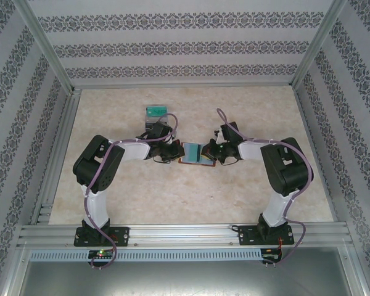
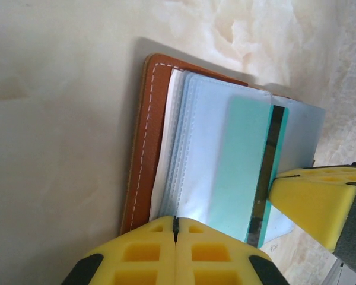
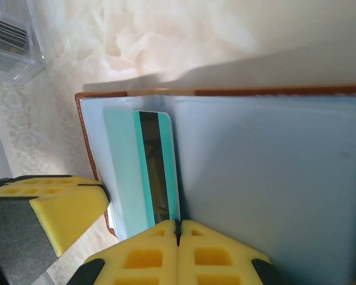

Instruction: Take the credit cards out of the card holder

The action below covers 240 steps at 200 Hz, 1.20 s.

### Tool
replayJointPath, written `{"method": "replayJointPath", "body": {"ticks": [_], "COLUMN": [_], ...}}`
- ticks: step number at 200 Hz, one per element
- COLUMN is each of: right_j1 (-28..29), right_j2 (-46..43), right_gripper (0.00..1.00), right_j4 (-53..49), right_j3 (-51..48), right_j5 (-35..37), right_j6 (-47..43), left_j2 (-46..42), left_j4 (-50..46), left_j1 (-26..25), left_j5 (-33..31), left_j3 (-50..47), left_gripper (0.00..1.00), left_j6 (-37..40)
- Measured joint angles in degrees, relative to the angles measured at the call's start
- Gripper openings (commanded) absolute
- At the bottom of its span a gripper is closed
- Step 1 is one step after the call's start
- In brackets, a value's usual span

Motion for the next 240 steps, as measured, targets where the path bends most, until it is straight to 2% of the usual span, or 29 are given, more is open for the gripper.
{"method": "replayJointPath", "body": {"ticks": [46,65,80,90,104,131,191,240], "right_j1": [-2.4,-3.6,-4.4,-4.6,-4.9,-5.2,-5.2,-5.5], "right_j2": [-4.2,-7.1,-10.1,-12.1,-14.8,-18.2,-23.5,-24.2], "right_gripper": [0.00,0.00,0.00,0.00,0.00,0.00,0.00,0.00], "right_j4": [0.4,0.3,0.0,-0.1,-0.1,-0.1,-0.6,3.0], "right_j3": [-3.9,-5.6,-6.5,-6.7,-7.0,-7.0,-6.5,-4.7], "right_j5": [-0.2,-0.8,-1.3,-1.5,-1.8,-3.5,-8.2,-14.7], "right_j6": [0.0,0.0,-0.1,-0.2,-0.3,-0.5,-1.5,0.0], "left_j2": [0.0,0.0,0.0,-0.1,-0.9,-4.1,-12.2,-14.0], "left_j4": [0.0,-0.1,-0.2,-0.5,-0.9,-1.2,3.8,11.3], "left_j1": [0.0,0.0,0.0,0.0,0.0,0.0,0.2,0.8], "left_j5": [0.0,0.0,0.0,0.0,0.2,0.7,3.9,7.7], "left_j3": [0.0,0.0,0.0,0.2,0.5,0.6,0.5,-1.9], "left_gripper": [0.02,0.07,0.16,0.28,0.39,0.48,0.47,0.39], "left_j6": [0.0,0.0,0.0,0.1,0.0,-0.9,-4.0,-7.4]}}
